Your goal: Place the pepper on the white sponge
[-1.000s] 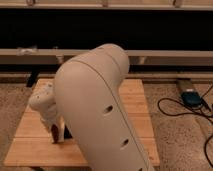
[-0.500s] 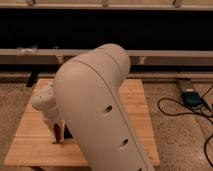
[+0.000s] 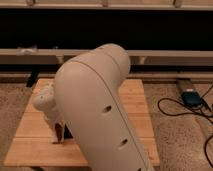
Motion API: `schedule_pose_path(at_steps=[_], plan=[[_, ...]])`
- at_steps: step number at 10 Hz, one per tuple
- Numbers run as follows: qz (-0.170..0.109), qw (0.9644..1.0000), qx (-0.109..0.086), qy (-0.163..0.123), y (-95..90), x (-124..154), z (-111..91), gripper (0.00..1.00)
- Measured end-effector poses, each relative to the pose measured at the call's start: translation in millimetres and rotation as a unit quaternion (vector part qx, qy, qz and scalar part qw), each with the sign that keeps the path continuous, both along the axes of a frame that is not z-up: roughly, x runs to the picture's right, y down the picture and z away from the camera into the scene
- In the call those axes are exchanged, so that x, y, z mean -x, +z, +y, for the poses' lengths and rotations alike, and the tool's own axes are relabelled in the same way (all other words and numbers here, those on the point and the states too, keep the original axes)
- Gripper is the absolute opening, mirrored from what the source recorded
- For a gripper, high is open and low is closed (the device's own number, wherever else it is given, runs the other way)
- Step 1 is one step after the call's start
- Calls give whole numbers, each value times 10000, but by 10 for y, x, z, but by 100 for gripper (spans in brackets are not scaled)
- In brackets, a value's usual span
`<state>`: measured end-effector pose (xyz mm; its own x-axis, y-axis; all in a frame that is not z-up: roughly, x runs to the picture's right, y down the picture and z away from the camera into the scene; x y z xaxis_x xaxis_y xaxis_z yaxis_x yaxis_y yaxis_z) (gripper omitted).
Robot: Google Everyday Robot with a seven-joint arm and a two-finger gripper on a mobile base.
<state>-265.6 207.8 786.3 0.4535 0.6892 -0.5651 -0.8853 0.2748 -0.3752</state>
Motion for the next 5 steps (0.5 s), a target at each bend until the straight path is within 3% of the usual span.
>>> schedule_pose_path(at_steps=[5], plan=[[-6,10000,-37,31,-3,-19,-13,80]])
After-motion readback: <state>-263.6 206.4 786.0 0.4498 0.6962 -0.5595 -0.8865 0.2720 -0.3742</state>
